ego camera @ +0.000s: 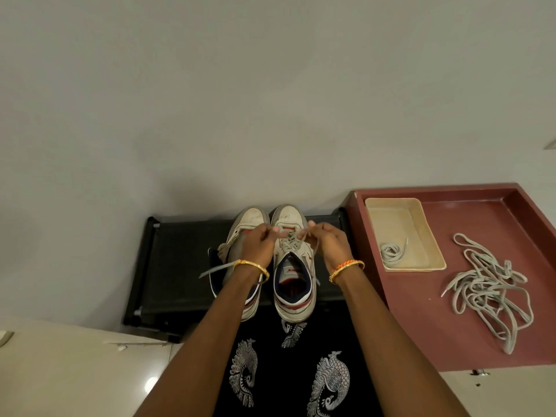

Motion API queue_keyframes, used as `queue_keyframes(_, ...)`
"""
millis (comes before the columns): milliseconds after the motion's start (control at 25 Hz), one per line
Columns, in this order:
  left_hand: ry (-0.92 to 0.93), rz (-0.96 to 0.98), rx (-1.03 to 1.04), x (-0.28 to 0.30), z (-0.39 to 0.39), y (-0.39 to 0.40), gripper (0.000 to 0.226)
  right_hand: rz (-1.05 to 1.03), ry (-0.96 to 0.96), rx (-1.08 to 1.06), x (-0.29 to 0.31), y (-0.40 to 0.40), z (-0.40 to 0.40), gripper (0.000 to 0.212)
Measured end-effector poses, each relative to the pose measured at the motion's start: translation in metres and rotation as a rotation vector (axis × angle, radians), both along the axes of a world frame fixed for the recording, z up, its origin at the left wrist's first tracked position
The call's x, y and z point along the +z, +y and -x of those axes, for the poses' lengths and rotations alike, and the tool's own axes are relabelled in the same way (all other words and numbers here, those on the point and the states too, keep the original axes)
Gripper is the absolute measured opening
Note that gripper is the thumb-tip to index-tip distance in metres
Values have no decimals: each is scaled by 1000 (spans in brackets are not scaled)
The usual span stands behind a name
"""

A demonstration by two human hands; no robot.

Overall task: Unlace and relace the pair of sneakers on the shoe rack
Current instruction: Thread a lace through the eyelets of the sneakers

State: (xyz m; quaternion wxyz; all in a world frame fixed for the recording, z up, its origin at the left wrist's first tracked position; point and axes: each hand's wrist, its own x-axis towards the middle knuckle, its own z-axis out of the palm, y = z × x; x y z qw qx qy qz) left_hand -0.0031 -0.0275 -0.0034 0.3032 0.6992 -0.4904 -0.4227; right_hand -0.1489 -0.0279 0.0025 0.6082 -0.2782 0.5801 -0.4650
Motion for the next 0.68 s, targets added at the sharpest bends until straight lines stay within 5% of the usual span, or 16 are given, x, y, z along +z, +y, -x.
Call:
queue_keyframes(80, 38, 26, 18, 2, 10, -2, 25, 35, -64, -34, -4, -6, -11, 23)
queue_keyframes(320, 114, 108, -106, -13, 13, -10, 22, 145, 193, 61, -39, -12, -12, 19)
queue_keyframes(520, 224, 114, -270, -19, 3, -15, 20, 195, 12, 43, -49, -12, -9, 17)
queue_keyframes(680, 402, -47, -149, -24, -9, -25, 27, 170, -68, 56, -58, -16, -3, 30)
